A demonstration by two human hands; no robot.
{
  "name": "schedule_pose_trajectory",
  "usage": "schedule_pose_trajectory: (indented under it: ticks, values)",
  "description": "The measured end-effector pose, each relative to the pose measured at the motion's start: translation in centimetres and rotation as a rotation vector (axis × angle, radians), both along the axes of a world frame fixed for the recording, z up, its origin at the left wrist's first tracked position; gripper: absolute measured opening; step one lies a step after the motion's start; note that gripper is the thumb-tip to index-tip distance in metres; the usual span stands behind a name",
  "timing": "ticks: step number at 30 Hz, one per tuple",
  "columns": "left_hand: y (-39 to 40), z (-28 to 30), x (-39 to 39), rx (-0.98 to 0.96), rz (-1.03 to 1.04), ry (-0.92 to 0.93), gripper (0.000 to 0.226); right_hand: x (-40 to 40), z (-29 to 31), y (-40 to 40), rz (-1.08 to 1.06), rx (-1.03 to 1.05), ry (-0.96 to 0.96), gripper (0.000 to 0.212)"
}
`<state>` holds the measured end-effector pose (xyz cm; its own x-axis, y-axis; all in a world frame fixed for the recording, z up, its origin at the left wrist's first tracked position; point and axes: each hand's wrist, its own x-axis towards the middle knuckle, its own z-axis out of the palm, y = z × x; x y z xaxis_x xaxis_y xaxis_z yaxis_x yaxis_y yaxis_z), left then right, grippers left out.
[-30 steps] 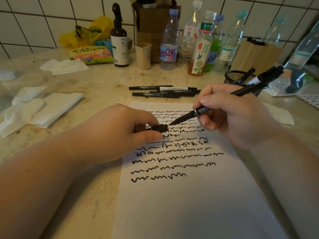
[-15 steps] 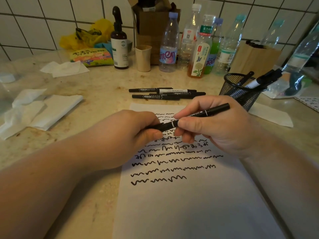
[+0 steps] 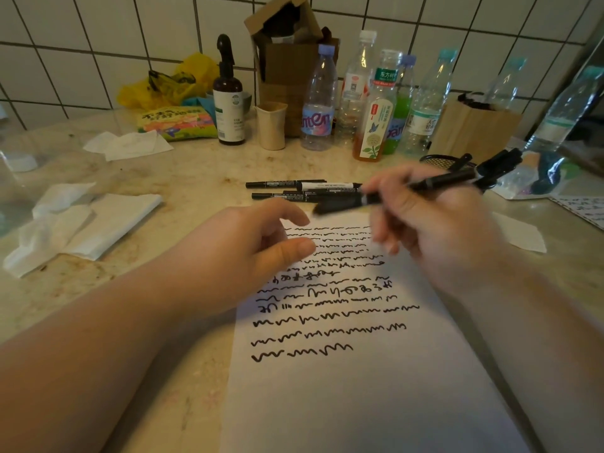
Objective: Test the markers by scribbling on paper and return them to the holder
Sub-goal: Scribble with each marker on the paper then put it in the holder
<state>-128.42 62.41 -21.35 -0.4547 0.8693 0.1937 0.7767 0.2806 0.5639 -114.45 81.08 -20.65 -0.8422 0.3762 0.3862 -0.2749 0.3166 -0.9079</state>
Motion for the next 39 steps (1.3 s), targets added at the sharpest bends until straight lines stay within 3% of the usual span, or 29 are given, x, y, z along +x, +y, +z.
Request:
schedule_pose_trajectory:
  ticks: [3, 5, 10, 14, 19, 23, 27, 31, 34, 39]
  values:
    - [-0.5, -0.4, -0.3, -0.034, 0.023, 0.014, 0.05, 0.7, 1.1, 1.5, -0.263, -0.042, 0.149, 0.014]
    - [-0.5, -0.5, -0.4, -0.03, 0.029, 0.013, 0.046, 1.0, 1.7, 2.0, -0.402, -0.012, 0.185, 0.023]
    - [-0.3, -0.5, -0.6, -0.043, 0.014, 0.003, 0.039, 0.9, 1.7, 2.4, -0.805, 0.216, 0.084, 0.021]
    - [-0.3, -0.7, -0.6, -0.032, 0.023, -0.026, 0.028, 0.9, 2.0, 2.7, -0.959, 0.261, 0.016, 0.013]
    - [-0.3, -0.5, -0.6, -0.035, 0.037, -0.026, 0.022, 0.8, 2.0, 2.2, -0.935, 0.211, 0.019, 0.03]
    - [-0.4, -0.5, -0.7, -0.015, 0.039, -0.039, 0.019, 1.3, 2.9, 0.3, -0.836, 0.402, 0.032, 0.032]
    - [-0.4, -0.7, -0.6, -0.057, 0.042, -0.015, 0.017, 0.1, 3.8, -1.7, -0.53, 0.692, -0.316, 0.016]
    - [-0.4, -0.7, -0.6, -0.096, 0.028, 0.025, 0.015, -3.6, 3.7, -1.8, -0.264, 0.944, -0.782, 0.024]
    - [-0.4, -0.6, -0.7, -0.09, 0.017, 0.033, 0.015, -7.2, 2.4, -0.5, -0.259, 1.046, -0.855, 0.036]
    - [-0.4, -0.6, -0.8, -0.089, 0.011, 0.046, 0.015, -11.7, 0.7, 1.7, -0.286, 0.939, -0.907, 0.067]
